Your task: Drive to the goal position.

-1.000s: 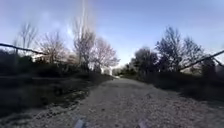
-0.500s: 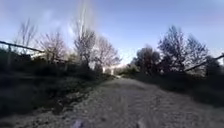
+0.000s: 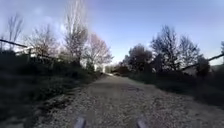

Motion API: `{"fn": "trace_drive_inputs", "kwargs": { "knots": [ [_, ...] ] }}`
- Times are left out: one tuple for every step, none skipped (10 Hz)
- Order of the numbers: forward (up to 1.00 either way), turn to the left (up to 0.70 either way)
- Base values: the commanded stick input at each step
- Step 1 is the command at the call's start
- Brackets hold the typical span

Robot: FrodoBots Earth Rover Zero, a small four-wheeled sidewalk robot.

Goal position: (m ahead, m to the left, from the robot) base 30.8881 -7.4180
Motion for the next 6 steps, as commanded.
{"fn": "trace_drive_inputs", "kwargs": {
  "knots": [
    [0.70, 0.00],
    [0.70, 0.00],
    [0.70, 0.00],
    [0.70, 0.00],
    [0.70, 0.00],
    [0.70, 0.00]
  ]
}}
